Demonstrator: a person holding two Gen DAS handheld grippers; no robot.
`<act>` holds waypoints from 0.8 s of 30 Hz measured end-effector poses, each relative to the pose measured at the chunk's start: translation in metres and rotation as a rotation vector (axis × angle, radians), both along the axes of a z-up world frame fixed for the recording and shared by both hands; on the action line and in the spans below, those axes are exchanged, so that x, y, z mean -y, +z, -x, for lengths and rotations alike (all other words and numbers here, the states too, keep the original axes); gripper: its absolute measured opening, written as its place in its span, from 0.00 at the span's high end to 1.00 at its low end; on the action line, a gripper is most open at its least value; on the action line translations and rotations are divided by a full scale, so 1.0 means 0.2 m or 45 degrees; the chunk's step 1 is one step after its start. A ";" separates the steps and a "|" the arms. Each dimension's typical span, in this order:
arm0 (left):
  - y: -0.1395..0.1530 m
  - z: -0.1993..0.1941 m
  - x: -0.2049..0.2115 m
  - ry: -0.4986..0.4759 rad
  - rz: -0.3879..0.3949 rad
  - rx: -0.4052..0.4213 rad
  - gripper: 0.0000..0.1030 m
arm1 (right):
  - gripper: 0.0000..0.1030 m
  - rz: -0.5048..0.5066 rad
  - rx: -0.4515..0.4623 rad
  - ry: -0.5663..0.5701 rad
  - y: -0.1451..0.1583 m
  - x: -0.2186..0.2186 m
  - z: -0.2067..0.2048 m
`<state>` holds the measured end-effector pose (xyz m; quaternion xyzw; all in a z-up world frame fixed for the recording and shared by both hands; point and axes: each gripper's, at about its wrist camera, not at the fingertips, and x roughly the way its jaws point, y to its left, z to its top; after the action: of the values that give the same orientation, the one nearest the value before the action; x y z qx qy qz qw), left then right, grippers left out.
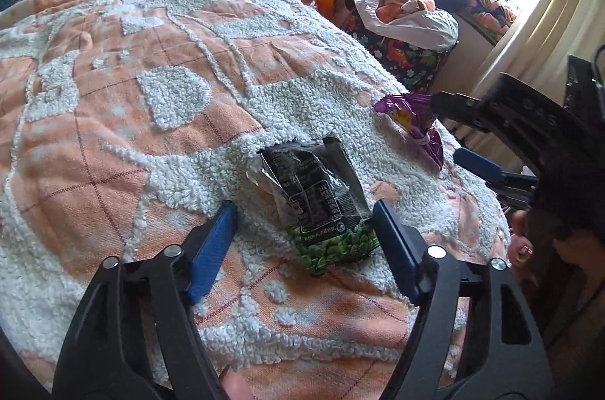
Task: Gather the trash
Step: 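Grasp the dark snack bag with the left tool while the right tool grasps the purple wrapper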
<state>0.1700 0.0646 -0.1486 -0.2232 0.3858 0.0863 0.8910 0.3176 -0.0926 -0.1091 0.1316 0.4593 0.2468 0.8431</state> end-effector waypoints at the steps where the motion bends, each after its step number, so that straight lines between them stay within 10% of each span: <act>1: -0.01 0.00 0.00 0.004 -0.005 0.001 0.44 | 0.26 0.021 -0.005 0.001 -0.02 -0.02 -0.02; 10: -0.02 0.00 0.00 0.003 -0.003 0.007 0.58 | 0.74 0.023 0.014 0.045 -0.07 -0.06 0.02; 24: 0.03 0.03 0.00 -0.026 0.090 0.045 0.86 | 0.78 -0.086 0.172 0.019 0.13 0.20 0.38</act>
<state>0.1631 0.0646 -0.1424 -0.2521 0.3751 0.0595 0.8901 0.2416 -0.1320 -0.0834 0.1395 0.3939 0.2768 0.8653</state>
